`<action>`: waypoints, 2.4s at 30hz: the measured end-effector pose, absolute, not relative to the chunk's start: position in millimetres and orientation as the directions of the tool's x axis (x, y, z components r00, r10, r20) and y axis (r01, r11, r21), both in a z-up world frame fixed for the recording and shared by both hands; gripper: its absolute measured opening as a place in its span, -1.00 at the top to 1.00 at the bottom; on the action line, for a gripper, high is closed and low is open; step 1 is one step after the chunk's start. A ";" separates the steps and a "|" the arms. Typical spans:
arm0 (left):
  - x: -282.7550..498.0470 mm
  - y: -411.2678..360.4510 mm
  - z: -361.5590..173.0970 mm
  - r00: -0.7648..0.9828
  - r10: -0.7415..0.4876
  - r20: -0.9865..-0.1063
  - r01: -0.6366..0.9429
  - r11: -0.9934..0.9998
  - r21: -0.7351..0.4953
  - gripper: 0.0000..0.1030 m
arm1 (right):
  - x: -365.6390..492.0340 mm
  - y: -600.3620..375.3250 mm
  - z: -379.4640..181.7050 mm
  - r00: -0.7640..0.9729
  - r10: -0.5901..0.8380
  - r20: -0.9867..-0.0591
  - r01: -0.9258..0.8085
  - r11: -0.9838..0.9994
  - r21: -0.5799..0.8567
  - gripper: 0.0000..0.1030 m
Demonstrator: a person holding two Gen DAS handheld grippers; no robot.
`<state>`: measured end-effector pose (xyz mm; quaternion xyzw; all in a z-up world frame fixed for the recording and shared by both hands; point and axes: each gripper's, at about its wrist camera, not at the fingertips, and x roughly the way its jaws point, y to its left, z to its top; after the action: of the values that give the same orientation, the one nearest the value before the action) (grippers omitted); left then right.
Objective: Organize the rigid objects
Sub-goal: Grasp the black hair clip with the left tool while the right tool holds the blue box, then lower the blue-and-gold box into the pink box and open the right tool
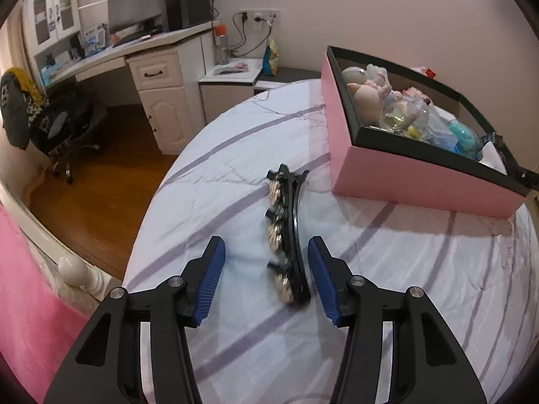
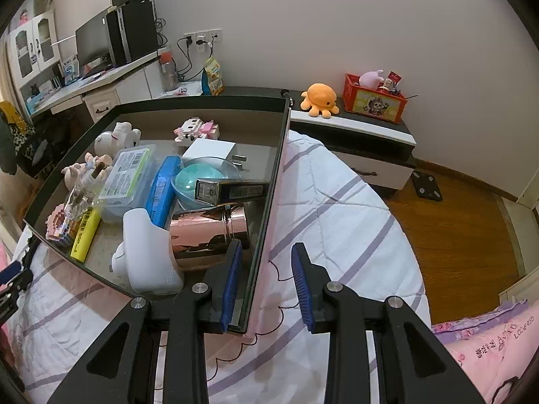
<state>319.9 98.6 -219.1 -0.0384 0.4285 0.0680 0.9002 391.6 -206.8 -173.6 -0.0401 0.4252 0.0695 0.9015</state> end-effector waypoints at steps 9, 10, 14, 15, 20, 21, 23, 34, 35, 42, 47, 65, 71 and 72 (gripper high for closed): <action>333.1 87.2 -216.6 0.637 0.083 -0.767 -0.086 0.996 0.036 0.65 | 394.1 -204.7 -173.3 0.622 0.087 -0.778 -0.168 0.986 -0.024 0.42; 332.8 86.1 -216.1 0.638 0.086 -0.765 -0.084 0.996 0.041 0.65 | 394.2 -203.8 -173.0 0.622 0.086 -0.779 -0.169 0.985 -0.025 0.45; 333.5 84.5 -213.4 0.647 0.086 -0.757 -0.080 0.996 0.045 0.65 | 395.4 -203.8 -172.3 0.619 0.084 -0.781 -0.171 0.985 -0.029 0.46; 333.2 84.7 -213.0 0.646 0.086 -0.758 -0.078 0.996 0.047 0.65 | 395.2 -203.8 -172.4 0.618 0.085 -0.781 -0.172 0.985 -0.029 0.46; 332.7 82.2 -210.1 0.656 0.082 -0.751 -0.064 0.997 0.053 0.65 | 395.0 -202.7 -172.5 0.614 0.090 -0.784 -0.177 0.984 -0.026 0.53; 330.5 83.2 -209.2 0.659 0.079 -0.748 -0.062 0.997 0.051 0.65 | 394.9 -202.2 -172.4 0.613 0.091 -0.785 -0.179 0.984 -0.025 0.56; 331.8 83.8 -207.9 0.664 0.075 -0.744 -0.057 0.997 0.050 0.65 | 395.2 -200.9 -172.2 0.611 0.097 -0.786 -0.187 0.982 -0.024 0.66; 341.1 83.0 -215.3 0.630 0.084 -0.772 -0.045 0.996 0.072 0.65 | 408.2 -203.3 -171.4 0.612 0.075 -0.787 -0.165 0.986 -0.034 0.76; 341.3 82.6 -215.4 0.632 0.084 -0.770 -0.046 0.996 0.071 0.65 | 410.3 -203.3 -171.3 0.612 0.073 -0.787 -0.161 0.986 -0.033 0.76; 343.0 82.0 -215.8 0.629 0.079 -0.773 -0.046 0.997 0.064 0.64 | 424.4 -206.9 -169.9 0.613 0.065 -0.787 -0.144 0.989 -0.030 0.76; 343.7 82.4 -215.9 0.627 0.075 -0.776 -0.044 0.997 0.061 0.64 | 436.6 -207.0 -180.4 0.584 0.074 -0.809 -0.140 0.990 -0.011 0.77; 338.8 100.0 -212.6 0.662 -0.024 -0.749 -0.041 0.997 -0.067 0.65 | 439.9 -208.8 -187.9 0.584 0.079 -0.808 -0.117 0.993 0.013 0.77; 336.7 99.3 -208.2 0.669 -0.001 -0.743 -0.041 0.998 -0.039 0.65 | 439.3 -208.2 -186.7 0.580 0.082 -0.810 -0.127 0.992 0.010 0.77; 336.0 99.1 -207.0 0.670 0.005 -0.742 -0.042 0.999 -0.031 0.65 | 439.4 -207.7 -186.3 0.581 0.083 -0.810 -0.129 0.992 0.008 0.77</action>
<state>336.0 99.1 -207.0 -0.0229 0.4060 0.0130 0.9135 439.4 -207.7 -186.3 -0.0257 0.4540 0.0596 0.8886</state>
